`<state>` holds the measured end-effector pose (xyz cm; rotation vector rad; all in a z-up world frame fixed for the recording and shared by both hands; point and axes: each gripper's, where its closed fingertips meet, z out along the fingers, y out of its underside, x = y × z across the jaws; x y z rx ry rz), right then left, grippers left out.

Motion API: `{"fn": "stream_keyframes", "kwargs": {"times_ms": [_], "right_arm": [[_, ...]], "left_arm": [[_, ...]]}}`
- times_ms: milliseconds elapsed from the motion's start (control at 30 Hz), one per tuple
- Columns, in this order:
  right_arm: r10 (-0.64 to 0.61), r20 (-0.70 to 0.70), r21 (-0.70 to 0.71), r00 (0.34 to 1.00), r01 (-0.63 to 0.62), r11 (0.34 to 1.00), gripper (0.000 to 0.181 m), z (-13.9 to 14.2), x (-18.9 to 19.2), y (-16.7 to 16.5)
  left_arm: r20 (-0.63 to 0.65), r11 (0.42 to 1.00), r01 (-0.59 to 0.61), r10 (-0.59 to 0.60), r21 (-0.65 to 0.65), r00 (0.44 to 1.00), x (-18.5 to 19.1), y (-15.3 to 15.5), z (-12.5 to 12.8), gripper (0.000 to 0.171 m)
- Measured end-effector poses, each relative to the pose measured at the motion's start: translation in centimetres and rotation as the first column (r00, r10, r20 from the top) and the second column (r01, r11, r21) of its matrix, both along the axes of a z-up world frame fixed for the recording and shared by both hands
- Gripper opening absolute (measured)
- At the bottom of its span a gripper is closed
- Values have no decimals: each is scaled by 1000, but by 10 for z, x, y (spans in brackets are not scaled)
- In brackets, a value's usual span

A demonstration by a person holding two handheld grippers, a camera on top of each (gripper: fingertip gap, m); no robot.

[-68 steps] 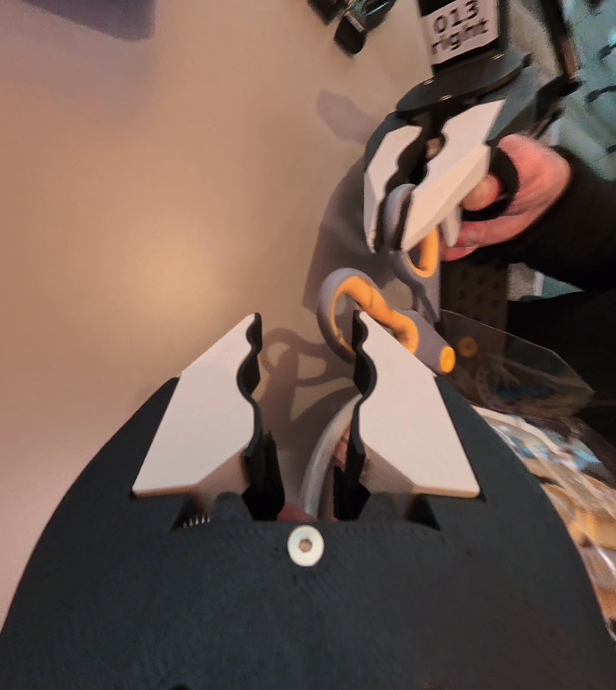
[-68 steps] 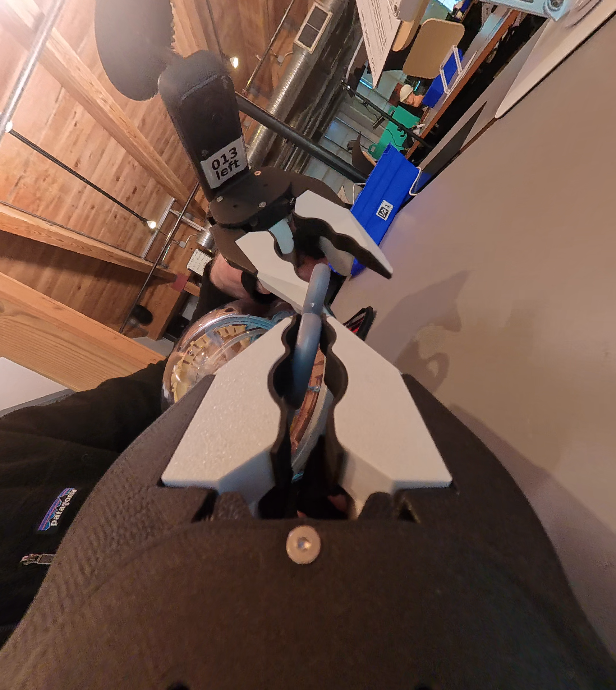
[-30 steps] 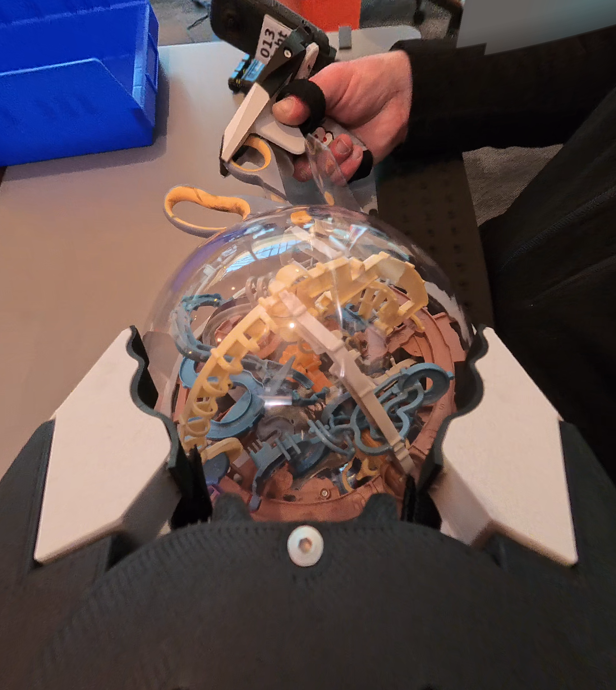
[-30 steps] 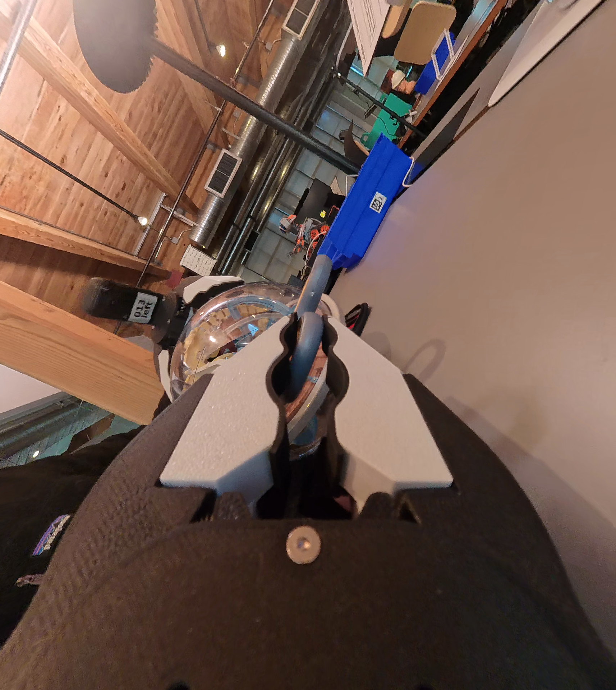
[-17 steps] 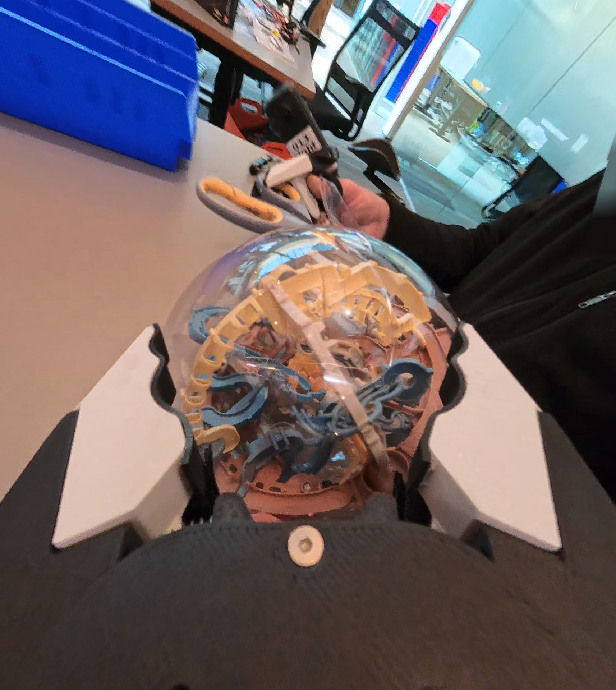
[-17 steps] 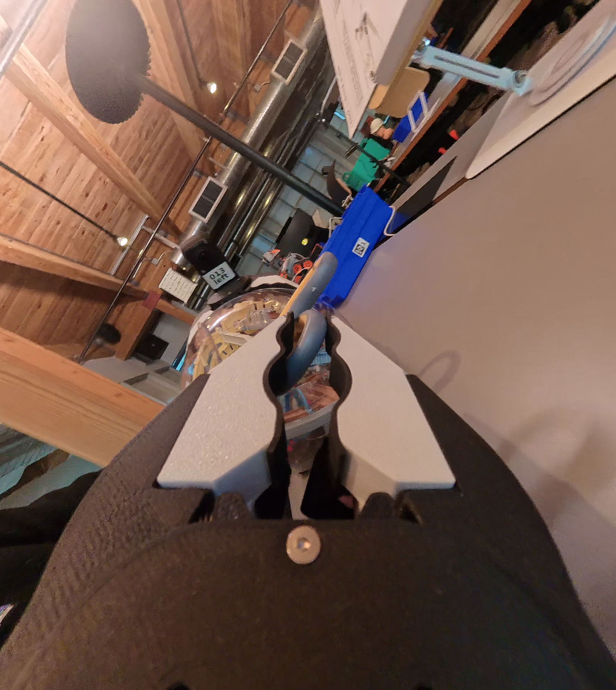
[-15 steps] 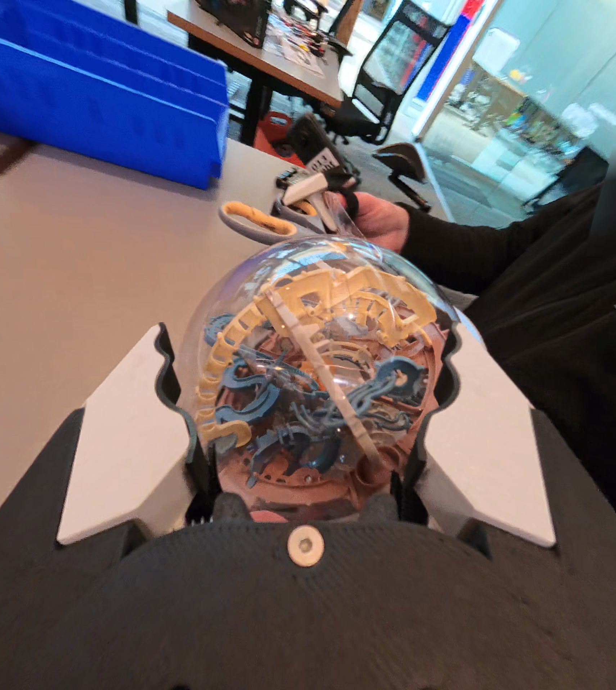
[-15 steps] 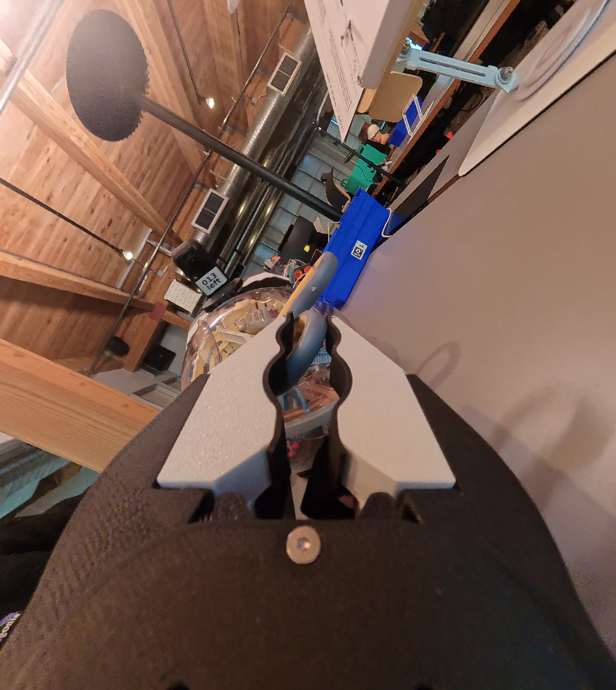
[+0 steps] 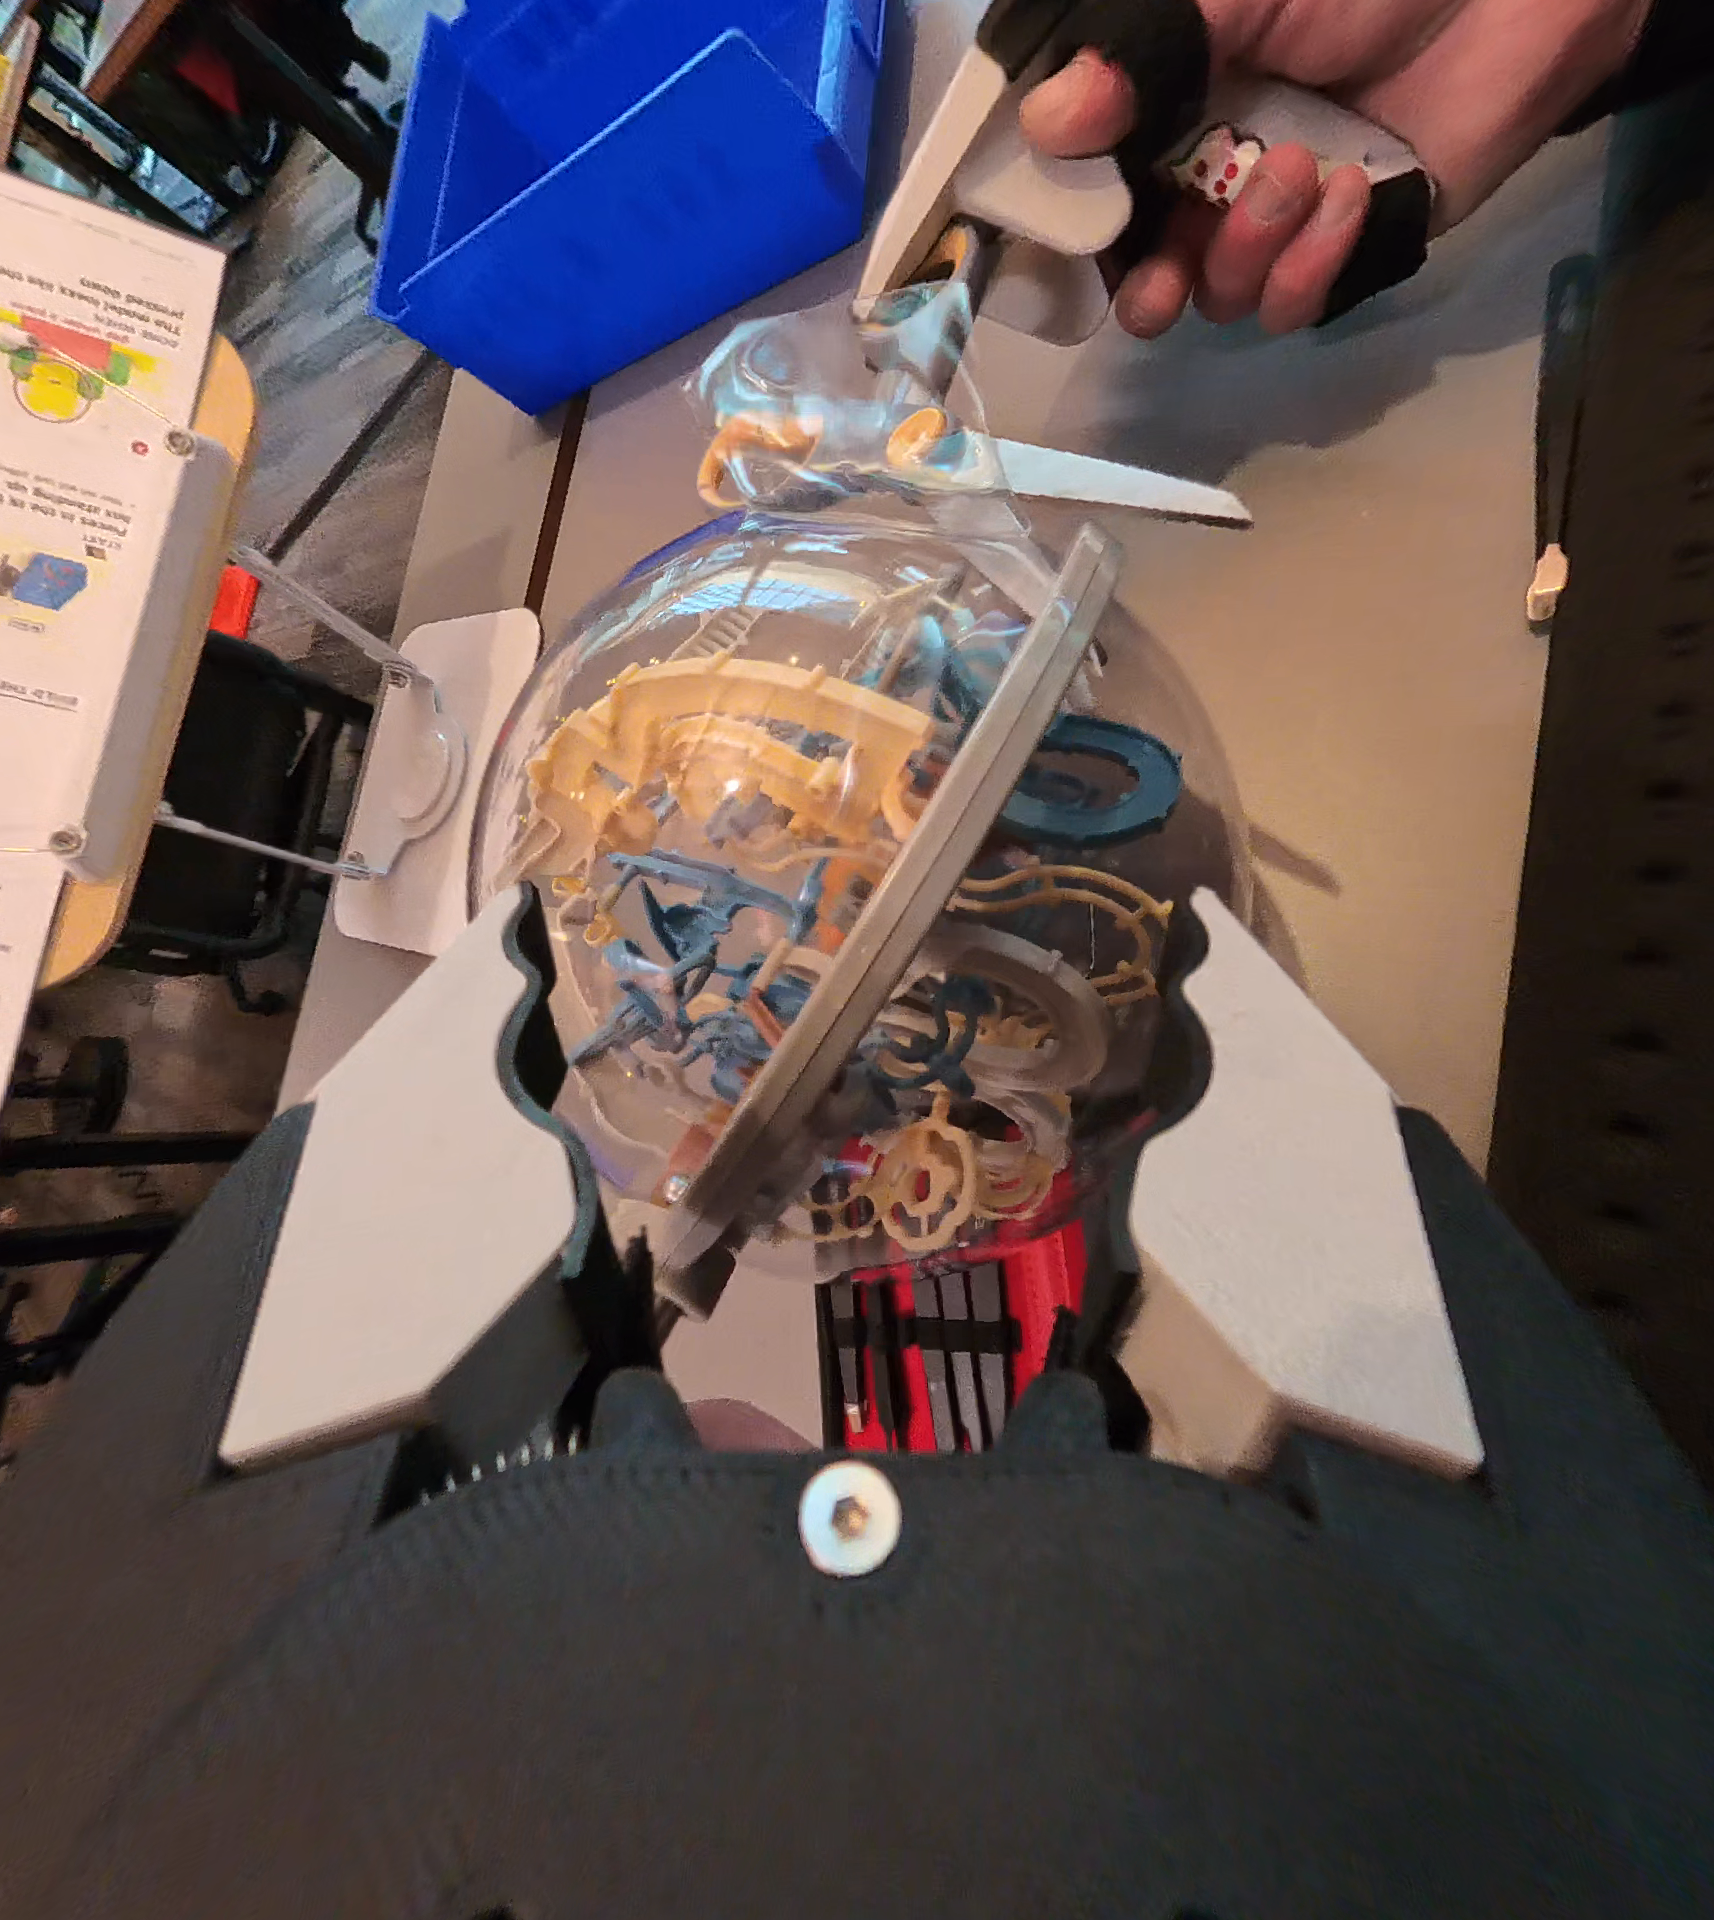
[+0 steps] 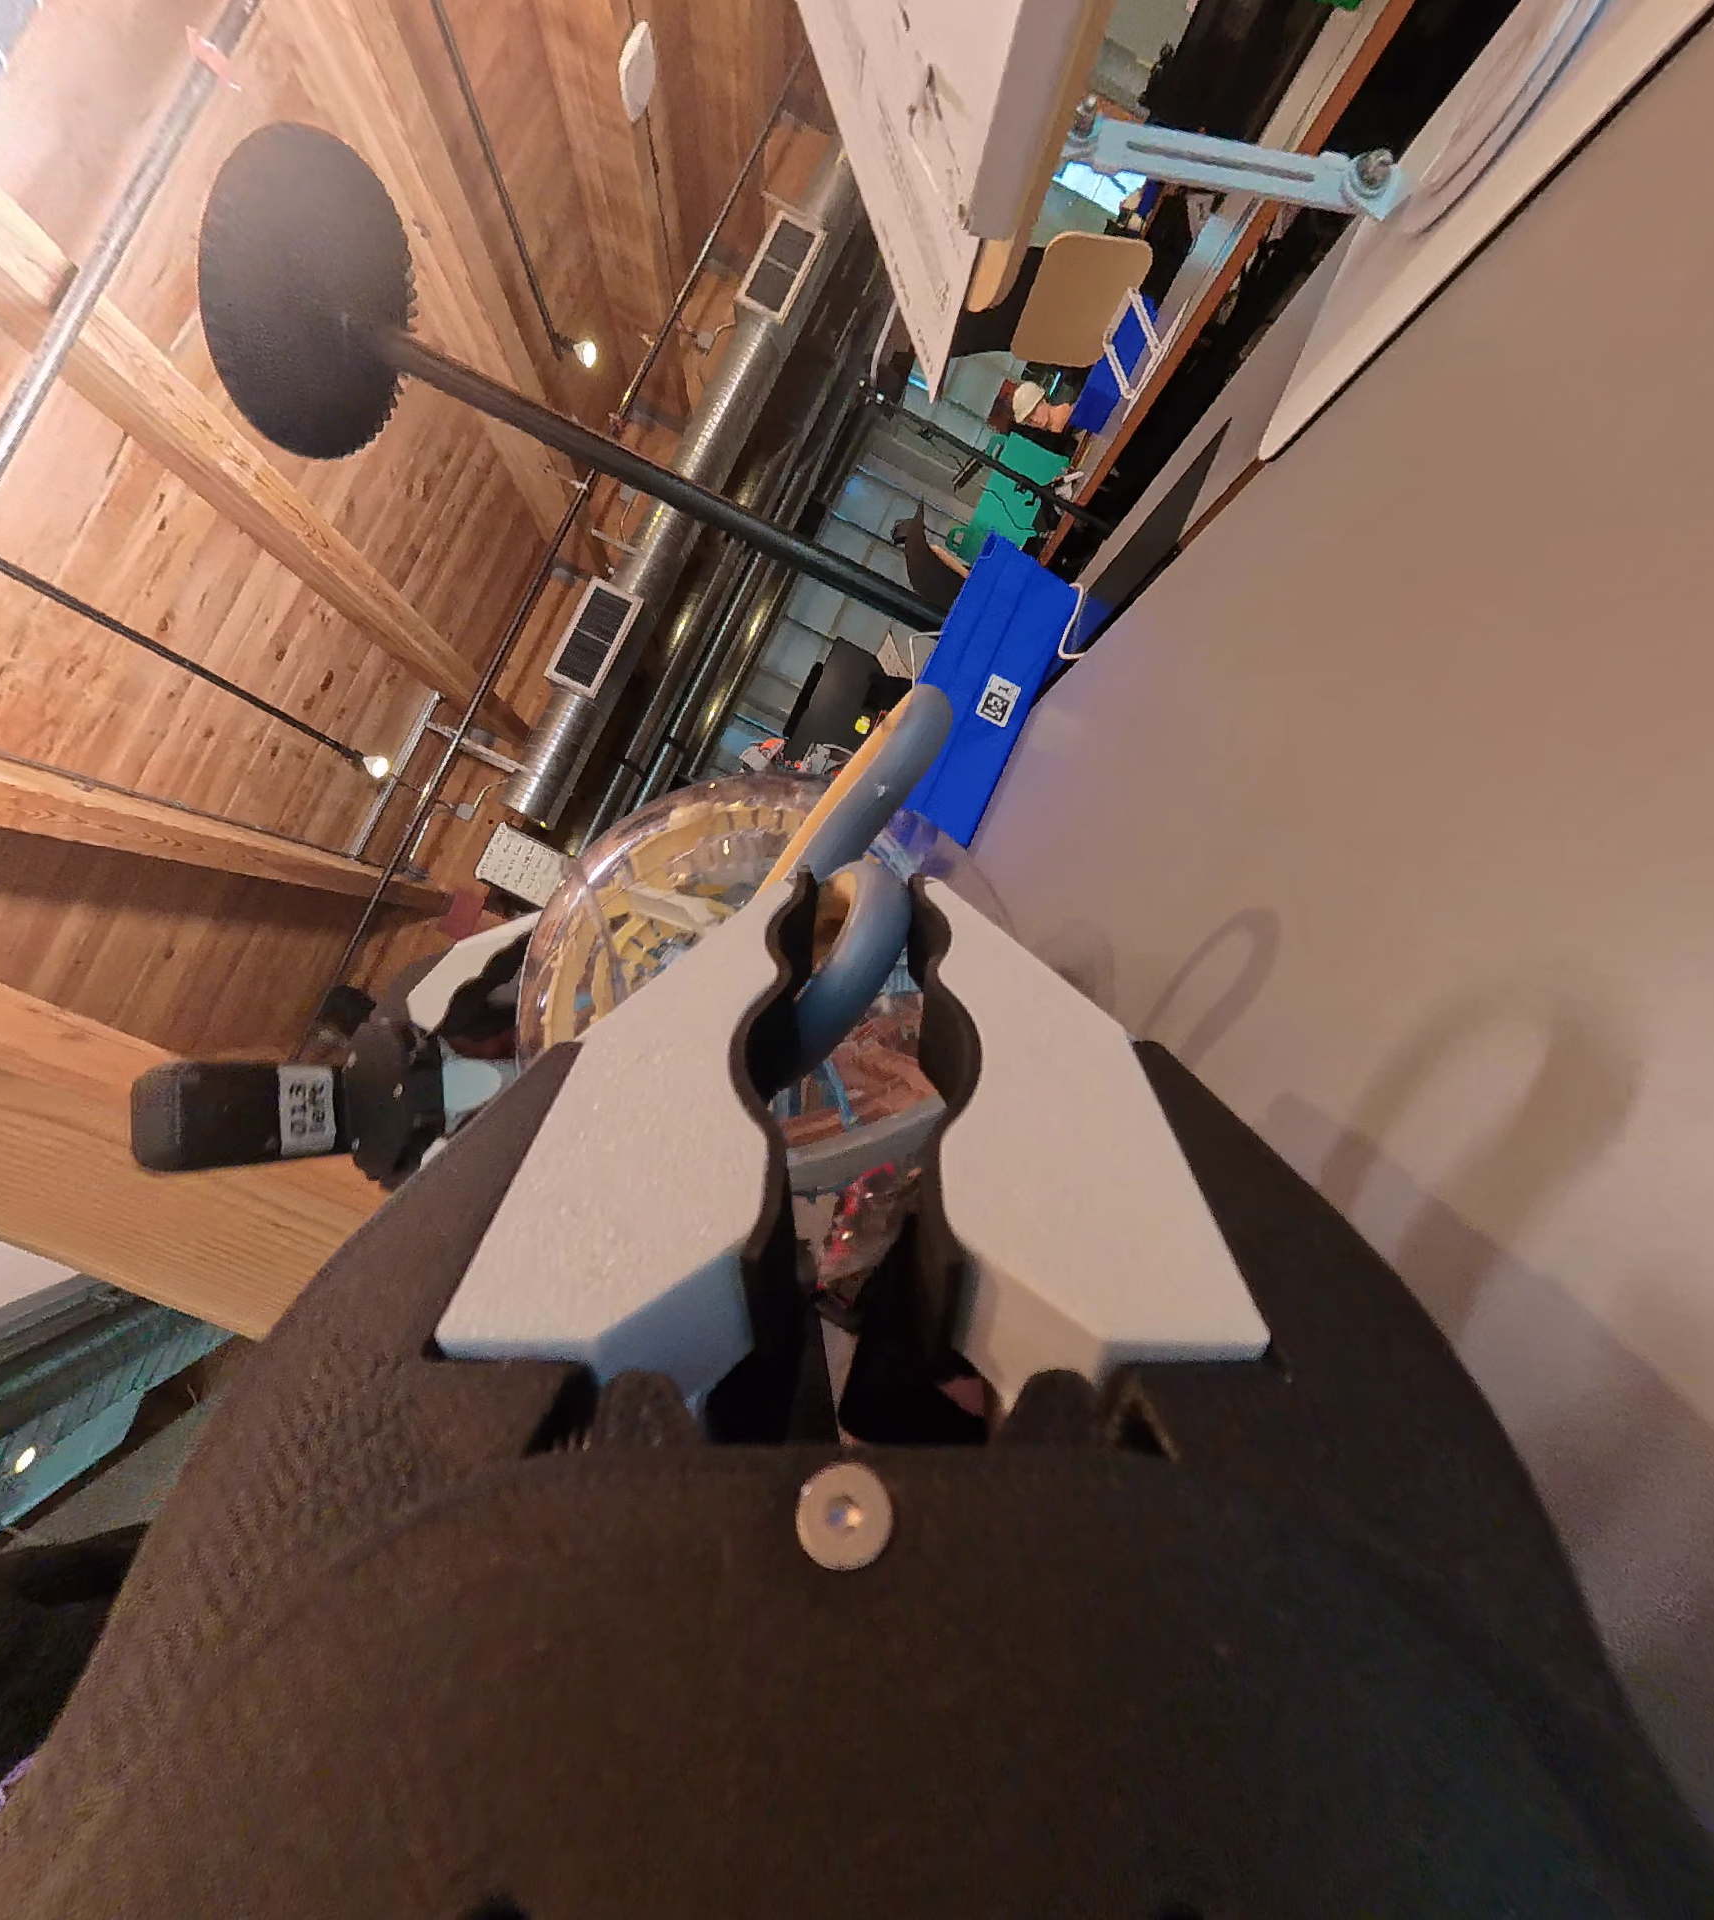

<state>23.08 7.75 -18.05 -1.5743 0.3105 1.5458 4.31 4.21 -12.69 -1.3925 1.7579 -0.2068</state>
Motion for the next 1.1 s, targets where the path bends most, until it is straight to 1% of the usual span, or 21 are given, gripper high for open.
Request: {"fn": "stream_keyframes", "kwargs": {"times_ms": [67,133,200,300,367,400,433,467,500,533,567,633,667,733,767,800,933,1000,1033,1067,1100], "right_arm": [[22,30,18,999,-22,1000,15,4,-4,-5],[72,46,37,996,-73,997,16,8,-9,-11],[119,92,60,989,-125,990,18,10,-11,-15],[188,151,79,971,-201,976,27,12,-11,-19],[202,252,87,946,-230,969,37,10,-6,-22],[200,335,96,921,-245,965,43,8,-2,-23],[195,423,103,885,-261,960,44,7,4,-24],[183,518,115,836,-279,953,49,6,10,-25],[166,613,135,773,-310,941,60,8,15,-26],[166,693,154,702,-369,917,61,11,17,-30],[165,758,165,631,-432,887,62,15,16,-35],[93,861,215,501,-522,826,70,30,13,-37],[59,905,214,421,-570,793,72,33,10,-36],[49,977,102,206,-660,744,71,22,9,-32],[48,992,47,116,-693,720,74,14,9,-28],[49,997,4,52,-725,689,76,6,7,-26],[39,988,-146,-151,-805,575,76,-16,-3,-23],[43,970,-226,-239,-826,516,73,-29,-5,-25],[56,962,-259,-266,-832,491,73,-35,-5,-25],[64,961,-269,-271,-845,463,71,-39,-8,-26],[64,964,-260,-258,-863,434,70,-41,-14,-28]], "left_arm": [[31,999,47,-47,-18,998,-5,3,0,112],[62,996,83,-81,-44,995,-8,7,1,112],[70,992,106,-101,-62,992,-9,11,2,112],[63,986,146,-142,-76,988,-7,13,3,111],[53,978,193,-189,-76,981,-4,13,3,111],[53,974,212,-208,-84,977,-3,14,3,111],[58,969,228,-223,-94,973,0,15,4,111],[59,965,240,-235,-105,970,1,17,4,111],[59,961,249,-243,-117,968,3,19,5,111],[63,957,262,-255,-128,965,5,20,5,111],[67,951,279,-272,-136,960,7,21,6,111],[77,939,313,-304,-146,949,11,21,6,111],[78,934,326,-317,-149,945,13,21,7,111],[84,925,348,-339,-154,937,16,21,7,111],[91,921,358,-348,-156,933,18,21,7,111],[96,917,366,-355,-158,930,19,21,7,111],[106,903,399,-386,-160,916,20,20,7,111],[101,900,404,-392,-165,914,19,21,8,111],[103,898,407,-394,-168,913,18,22,8,111],[108,896,410,-397,-172,911,18,23,8,111],[117,892,416,-401,-176,909,17,24,8,111]]}}
